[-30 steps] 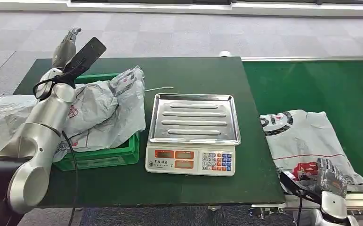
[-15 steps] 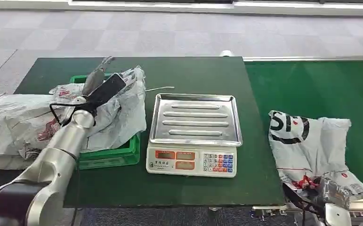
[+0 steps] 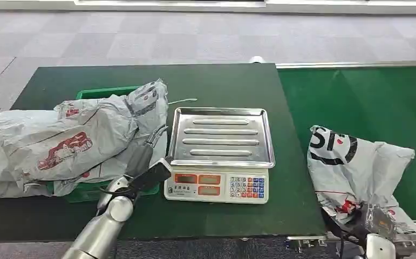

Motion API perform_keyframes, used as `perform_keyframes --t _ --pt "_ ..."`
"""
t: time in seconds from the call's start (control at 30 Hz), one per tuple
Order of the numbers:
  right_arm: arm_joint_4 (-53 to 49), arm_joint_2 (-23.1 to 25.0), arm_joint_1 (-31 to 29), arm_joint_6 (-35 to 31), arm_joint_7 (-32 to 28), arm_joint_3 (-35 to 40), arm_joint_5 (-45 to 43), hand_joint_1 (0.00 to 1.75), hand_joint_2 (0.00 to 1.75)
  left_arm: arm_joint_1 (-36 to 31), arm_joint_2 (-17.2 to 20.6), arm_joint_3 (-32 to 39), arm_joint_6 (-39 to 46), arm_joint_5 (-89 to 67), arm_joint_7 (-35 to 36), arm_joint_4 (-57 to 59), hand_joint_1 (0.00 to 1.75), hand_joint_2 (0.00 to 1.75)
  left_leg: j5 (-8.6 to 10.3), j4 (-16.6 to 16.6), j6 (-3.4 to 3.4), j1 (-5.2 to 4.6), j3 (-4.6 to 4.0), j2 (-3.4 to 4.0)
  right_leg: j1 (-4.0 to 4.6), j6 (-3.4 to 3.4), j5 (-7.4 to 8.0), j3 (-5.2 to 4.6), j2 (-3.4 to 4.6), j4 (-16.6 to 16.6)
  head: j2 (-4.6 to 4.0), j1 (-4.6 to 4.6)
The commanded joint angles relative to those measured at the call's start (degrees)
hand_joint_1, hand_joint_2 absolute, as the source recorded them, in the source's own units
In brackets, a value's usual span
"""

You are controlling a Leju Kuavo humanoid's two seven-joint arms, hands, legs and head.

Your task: Moved the parcel from conveyor to table for the left to box.

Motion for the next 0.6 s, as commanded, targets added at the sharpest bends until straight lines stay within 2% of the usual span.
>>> perform_keyframes --t 0.03,0.1,0.13,0.2,0.23,0.33,0.47,0.57,0.6 --pt "-5.9 7.5 -5.3 -7.8 -0.3 1.3 0.0 1.75 1.75 7.1 -0.3 -3.5 1.3 1.3 -1.2 -4.4 0.0 0.0 -0.06 -0.2 -0.04 -0.05 0.26 0.62 -0.04 -0.08 0.1 0.01 0.64 -0.1 0.0 0.0" --pt "-6.0 7.4 -5.2 -7.8 -0.3 1.2 0.0 1.75 1.75 7.0 -0.3 -3.4 1.3 1.3 -1.2 -4.4 0.0 0.0 -0.08 -0.1 -0.06 -0.02 0.19 0.55 -0.02 -0.08 0.05 0.0 0.57 0.0 0.0 0.0" --pt "-9.5 7.9 -3.8 -11.9 -1.8 0.4 -0.2 1.75 1.75 6.9 -0.4 -3.2 1.2 1.3 -1.4 -4.4 0.0 0.0 -0.07 -0.2 -0.1 -0.04 0.23 0.61 -0.03 -0.1 0.07 -0.04 0.65 0.0 -0.02 0.02" --pt "-14.9 8.5 -1.4 -13.7 -2.9 -0.2 -0.3 1.75 1.75 6.7 -0.2 -2.8 1.0 1.6 -1.9 -4.1 0.0 0.0 -0.11 -0.2 -0.18 -0.01 0.28 0.67 0.0 -0.17 0.02 0.04 0.71 0.0 0.0 -0.02" --pt "-19.6 8.6 1.2 -14.2 -3.9 -0.3 -0.3 1.75 1.75 6.6 -0.4 -2.7 0.7 1.8 -2.4 -3.5 0.0 0.0 -0.12 -0.2 -0.24 0.0 0.2 0.49 0.04 -0.22 -0.06 0.03 0.5 0.1 -0.02 -0.02" --pt "-25.4 8.8 4.7 -13.7 -5.0 -0.5 -1.0 1.75 1.75 6.2 -0.7 -2.6 0.7 1.7 -2.9 -2.6 0.0 0.0 -0.02 -0.1 -0.23 -0.01 0.34 -0.1 0.0 -0.24 -0.24 0.09 -0.08 0.2 0.0 0.0" --pt "-31.4 10.3 7.9 -14.7 -6.3 0.0 -0.9 1.75 1.75 4.8 -0.9 -2.0 0.8 2.5 -3.3 -0.8 0.0 0.0 -0.06 -0.2 -0.24 0.01 0.41 -0.14 0.02 -0.32 -0.3 0.2 -0.12 0.2 0.0 0.0" --pt "-38.0 10.0 12.3 -14.2 -4.7 1.5 0.0 1.75 1.75 4.0 -1.6 -2.1 0.5 2.2 -4.2 0.3 0.0 0.0 -0.07 -0.1 -0.27 -0.01 0.34 -0.22 0.0 -0.31 -0.36 0.15 -0.2 0.2 0.0 0.0" --pt "-41.8 8.4 16.1 -14.6 -2.4 2.4 0.0 1.75 1.75 2.8 -2.4 -2.5 0.2 2.1 -4.3 1.2 0.0 0.0 -0.09 -0.2 -0.28 0.0 0.36 -0.31 0.0 -0.32 -0.39 0.2 -0.28 0.2 -0.02 0.0"
